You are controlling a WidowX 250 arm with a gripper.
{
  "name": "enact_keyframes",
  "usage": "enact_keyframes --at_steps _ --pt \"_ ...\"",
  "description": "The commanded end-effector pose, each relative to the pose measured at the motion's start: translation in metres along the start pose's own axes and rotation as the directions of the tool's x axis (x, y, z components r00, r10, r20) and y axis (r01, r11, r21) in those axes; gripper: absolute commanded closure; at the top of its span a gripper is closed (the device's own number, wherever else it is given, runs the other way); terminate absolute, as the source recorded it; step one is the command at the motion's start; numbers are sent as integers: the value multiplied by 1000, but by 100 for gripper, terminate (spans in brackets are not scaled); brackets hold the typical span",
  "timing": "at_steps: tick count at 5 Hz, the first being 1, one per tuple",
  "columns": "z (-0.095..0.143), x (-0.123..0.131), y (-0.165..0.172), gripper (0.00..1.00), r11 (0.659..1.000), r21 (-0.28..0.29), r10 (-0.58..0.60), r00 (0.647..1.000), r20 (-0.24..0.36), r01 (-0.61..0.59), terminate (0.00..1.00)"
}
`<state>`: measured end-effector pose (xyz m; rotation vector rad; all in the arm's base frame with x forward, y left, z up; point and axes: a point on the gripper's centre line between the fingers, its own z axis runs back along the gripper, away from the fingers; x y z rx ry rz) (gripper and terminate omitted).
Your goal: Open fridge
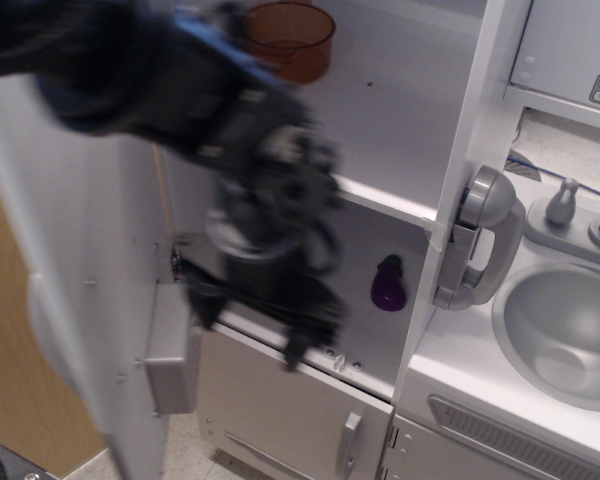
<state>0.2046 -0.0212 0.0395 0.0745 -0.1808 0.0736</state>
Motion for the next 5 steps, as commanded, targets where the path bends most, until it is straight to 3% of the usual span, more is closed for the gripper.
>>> enact_keyframes --at_steps 1,4,5 --pt "-1 -7 87 0 930 50 363 932 2 -363 0" --pt "-1 1 88 0 935 45 352 936 0 -352 0" --pt "-1 1 88 0 935 45 352 936 0 -352 100"
